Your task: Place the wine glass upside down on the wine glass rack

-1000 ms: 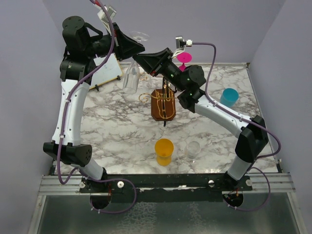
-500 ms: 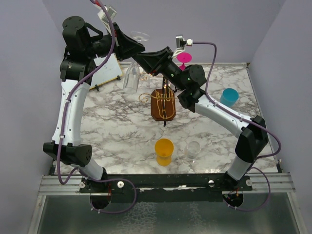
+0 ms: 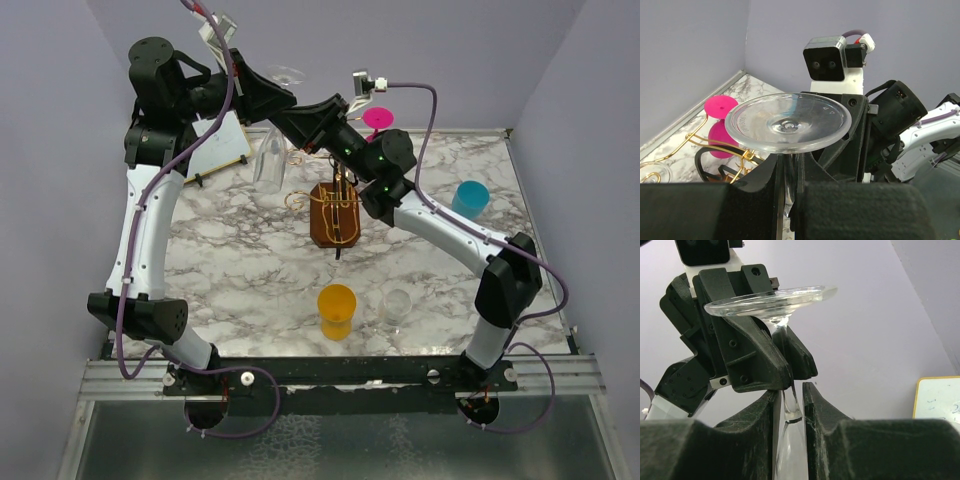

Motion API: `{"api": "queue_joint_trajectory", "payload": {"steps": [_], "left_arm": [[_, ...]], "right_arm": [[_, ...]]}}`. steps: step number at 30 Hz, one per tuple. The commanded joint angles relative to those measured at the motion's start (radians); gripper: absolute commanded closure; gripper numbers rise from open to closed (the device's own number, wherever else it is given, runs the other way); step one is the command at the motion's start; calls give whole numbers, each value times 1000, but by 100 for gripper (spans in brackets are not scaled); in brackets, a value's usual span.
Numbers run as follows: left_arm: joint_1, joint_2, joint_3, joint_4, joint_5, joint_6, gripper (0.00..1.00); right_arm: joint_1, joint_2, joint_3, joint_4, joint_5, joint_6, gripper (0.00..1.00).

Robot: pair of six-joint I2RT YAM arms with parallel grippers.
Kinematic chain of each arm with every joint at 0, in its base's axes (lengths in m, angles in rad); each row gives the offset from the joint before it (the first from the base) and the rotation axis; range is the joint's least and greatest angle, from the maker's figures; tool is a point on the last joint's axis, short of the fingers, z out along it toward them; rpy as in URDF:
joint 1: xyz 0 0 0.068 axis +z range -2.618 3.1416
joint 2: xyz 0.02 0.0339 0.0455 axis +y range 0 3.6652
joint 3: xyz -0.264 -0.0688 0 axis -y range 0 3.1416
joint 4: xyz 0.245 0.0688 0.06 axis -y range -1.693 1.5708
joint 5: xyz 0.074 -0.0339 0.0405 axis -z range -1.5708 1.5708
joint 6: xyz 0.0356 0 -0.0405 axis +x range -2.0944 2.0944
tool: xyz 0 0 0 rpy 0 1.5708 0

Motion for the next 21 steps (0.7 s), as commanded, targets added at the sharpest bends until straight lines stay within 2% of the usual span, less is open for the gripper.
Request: {"api": "queue_joint_trajectory", "payload": {"steps": [1,4,8,10,11,14,16,18,21], "left_arm": [[-7,-19,-18,21,-13,-19,100],[-7,-18,-17,24,-17,-17,100],[-7,-15,-13,23,-23,-13,100],[-7,-14,-6,18,-30,-5,100],[-7,-14,-2,7,-38,0,96],[-7,-24,0,-9,-48,17,63],[-7,-36,-8,-13,-48,18,29],[-7,-48,-9,-24,-59,24,15],[-7,-57,7,-66,-74,51,1]], "right_arm": [[7,4,51,62,-44,4,76],[8,4,44,63,-41,7,81],[8,-6,32,60,-32,1,99],[7,-14,21,57,-25,-5,99],[7,-21,13,57,-17,-7,99],[6,-44,-8,47,10,-23,99],[6,-64,-11,6,40,-47,99],[6,-86,-9,-51,69,-92,99],[-2,-119,-24,-97,120,-142,99]]}}
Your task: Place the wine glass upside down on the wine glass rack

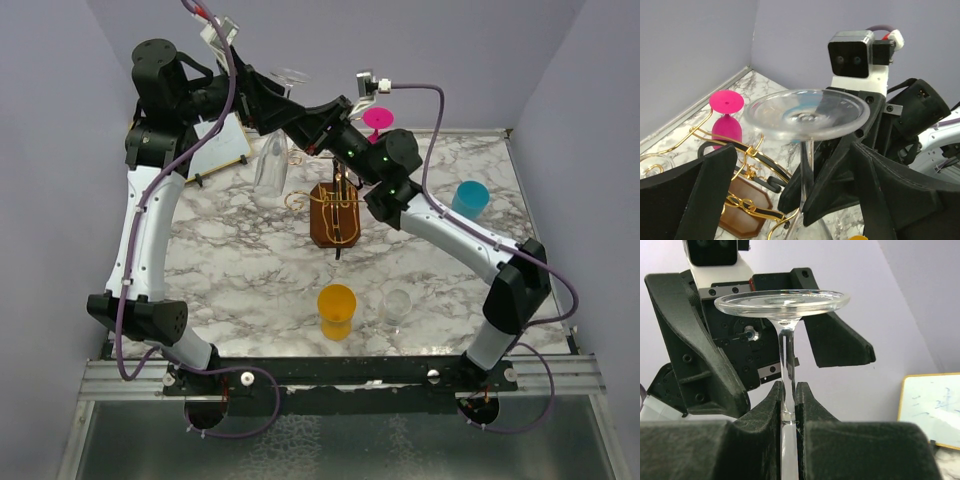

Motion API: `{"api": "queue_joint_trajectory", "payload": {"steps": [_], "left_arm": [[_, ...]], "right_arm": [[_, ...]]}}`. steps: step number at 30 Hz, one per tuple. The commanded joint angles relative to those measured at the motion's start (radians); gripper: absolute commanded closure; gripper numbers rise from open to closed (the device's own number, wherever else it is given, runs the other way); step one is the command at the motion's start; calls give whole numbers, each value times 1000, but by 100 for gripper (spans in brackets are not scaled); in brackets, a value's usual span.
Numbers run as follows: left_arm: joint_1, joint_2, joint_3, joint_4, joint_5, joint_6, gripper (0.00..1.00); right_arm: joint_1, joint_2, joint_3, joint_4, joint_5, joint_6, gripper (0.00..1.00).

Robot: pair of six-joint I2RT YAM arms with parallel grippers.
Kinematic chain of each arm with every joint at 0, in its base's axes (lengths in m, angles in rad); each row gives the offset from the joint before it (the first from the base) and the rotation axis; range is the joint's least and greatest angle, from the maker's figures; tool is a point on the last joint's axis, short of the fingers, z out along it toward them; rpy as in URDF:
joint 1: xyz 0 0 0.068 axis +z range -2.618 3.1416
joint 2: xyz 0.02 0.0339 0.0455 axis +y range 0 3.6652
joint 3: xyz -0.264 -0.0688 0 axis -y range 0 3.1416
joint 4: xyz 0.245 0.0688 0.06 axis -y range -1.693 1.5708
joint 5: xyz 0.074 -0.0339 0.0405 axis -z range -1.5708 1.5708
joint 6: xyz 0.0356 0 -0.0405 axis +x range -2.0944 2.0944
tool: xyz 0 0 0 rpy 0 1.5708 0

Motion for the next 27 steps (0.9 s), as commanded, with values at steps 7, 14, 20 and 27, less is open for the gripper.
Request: {"api": "queue_joint_trajectory", "payload": {"steps": [7,14,20,27], "left_arm": [[-3,-80,56,-157,-90,139,1],[-2,-156,14,-293,-260,335,1],[-2,-252,-175,-278,-478,442,1],[1,-298,-277,-327,-716,538,1]], "right_arm": [[-54,-160,-63,-91,114,-139,99],[-98,-307,-92,-317,220,-369,99],[-113,-476,-135,-516,439,-635,99],[-335,-544,-158,-723,519,-683,99]]}}
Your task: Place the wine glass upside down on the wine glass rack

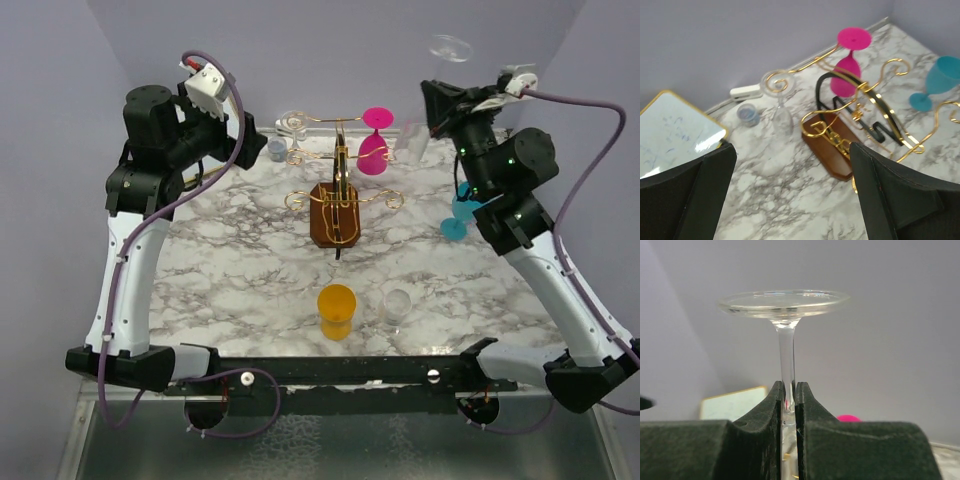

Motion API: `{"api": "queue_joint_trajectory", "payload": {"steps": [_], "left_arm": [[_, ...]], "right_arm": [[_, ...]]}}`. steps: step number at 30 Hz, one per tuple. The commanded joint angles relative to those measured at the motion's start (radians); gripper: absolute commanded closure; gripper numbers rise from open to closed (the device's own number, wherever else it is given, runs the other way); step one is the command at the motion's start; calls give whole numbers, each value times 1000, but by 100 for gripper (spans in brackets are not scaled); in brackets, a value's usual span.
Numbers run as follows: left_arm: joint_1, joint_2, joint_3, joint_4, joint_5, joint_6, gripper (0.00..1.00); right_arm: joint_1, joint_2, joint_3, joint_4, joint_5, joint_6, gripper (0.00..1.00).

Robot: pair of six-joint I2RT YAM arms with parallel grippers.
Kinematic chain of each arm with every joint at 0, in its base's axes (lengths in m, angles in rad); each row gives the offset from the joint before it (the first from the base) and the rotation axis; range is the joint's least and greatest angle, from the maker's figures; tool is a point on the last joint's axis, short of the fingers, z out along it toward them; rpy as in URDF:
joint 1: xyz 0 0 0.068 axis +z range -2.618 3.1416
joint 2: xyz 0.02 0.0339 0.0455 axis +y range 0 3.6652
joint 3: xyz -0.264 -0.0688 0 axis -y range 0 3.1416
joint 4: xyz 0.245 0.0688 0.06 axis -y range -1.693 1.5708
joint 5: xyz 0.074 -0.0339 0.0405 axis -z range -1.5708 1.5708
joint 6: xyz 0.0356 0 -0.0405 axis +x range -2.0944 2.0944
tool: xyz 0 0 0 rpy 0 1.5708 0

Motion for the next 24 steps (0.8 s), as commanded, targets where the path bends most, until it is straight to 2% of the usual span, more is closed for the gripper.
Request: {"api": "queue_joint_trajectory", "payload": {"steps": [1,6,9,14,24], "left_arm": [[6,-45,-67,-28,-232,85,1],[51,-107,-149,-27,-388,95,1],[70,-145,-200,-32,-410,115,1],[108,-197,-290,-35,-383,129,1],[183,-218,-351,-36,-239,99,1]], "right_arm": [[-199,-19,-51,-178,60,-56,99],[-266,-12,-174,-175,17,-56,99],[-266,-24,-274,-139,-36,-49,99],[-266,-91,-502,83,-191,-59,99],[-266,-39,-636,264,-364,-63,99]]}}
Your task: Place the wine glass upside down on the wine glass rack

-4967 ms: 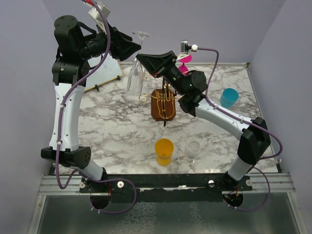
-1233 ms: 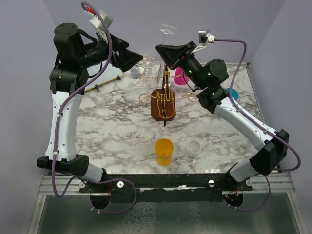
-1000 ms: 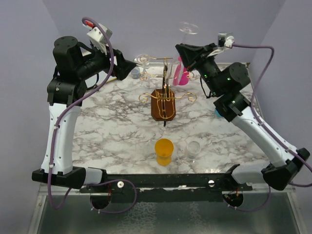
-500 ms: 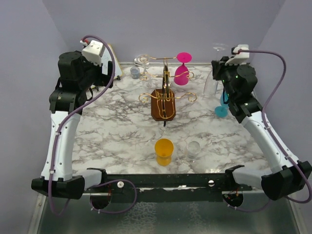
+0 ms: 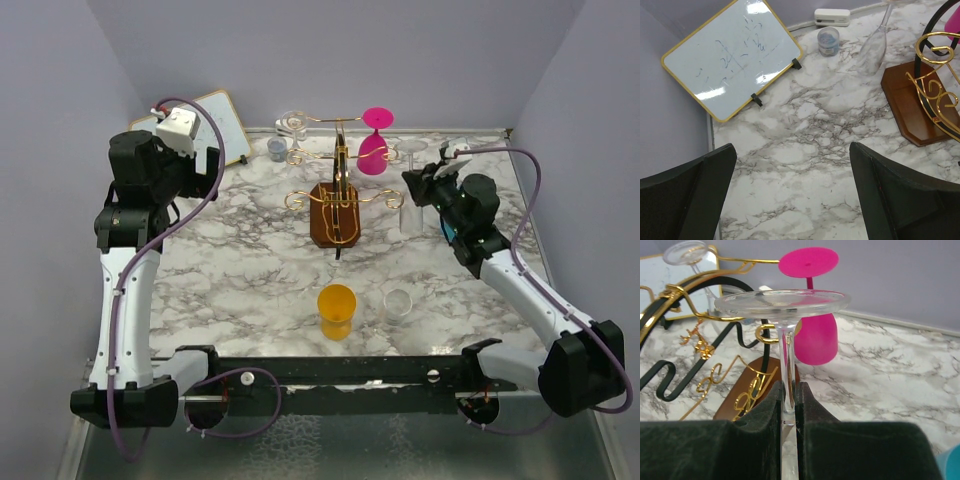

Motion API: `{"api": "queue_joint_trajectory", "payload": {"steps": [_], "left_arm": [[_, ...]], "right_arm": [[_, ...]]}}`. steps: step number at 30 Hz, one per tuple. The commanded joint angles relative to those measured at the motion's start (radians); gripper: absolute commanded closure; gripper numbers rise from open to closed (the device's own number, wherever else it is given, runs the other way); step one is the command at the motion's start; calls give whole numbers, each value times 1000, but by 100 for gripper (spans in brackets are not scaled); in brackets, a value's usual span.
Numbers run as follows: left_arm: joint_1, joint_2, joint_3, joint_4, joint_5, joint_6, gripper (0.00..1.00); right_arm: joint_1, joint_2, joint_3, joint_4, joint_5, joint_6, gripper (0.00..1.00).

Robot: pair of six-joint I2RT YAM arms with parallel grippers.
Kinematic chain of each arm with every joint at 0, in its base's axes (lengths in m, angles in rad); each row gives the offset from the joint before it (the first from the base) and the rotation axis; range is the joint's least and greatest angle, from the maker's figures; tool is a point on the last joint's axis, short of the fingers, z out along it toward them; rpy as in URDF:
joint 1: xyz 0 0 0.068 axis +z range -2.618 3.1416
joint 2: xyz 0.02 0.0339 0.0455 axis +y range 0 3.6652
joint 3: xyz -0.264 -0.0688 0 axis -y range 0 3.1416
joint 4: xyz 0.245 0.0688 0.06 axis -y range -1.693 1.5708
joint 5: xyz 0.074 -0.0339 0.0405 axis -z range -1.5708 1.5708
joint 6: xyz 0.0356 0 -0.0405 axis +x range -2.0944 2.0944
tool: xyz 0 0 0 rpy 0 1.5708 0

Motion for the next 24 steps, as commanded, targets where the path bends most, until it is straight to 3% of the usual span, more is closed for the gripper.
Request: {"api": "queue_joint_trajectory", "payload": {"steps": [1,10,24], "left_arm": [[23,-17,-16,10,72,-13,1],[27,-9,-48,23,102,-29,1],[22,20,-51,31,114,-34,1]], "right_arm": [[0,10,-41,210,-140,-13,99],[0,138,-56,362,-285,26,99],[2,309,19,446,-357,66,99]]}}
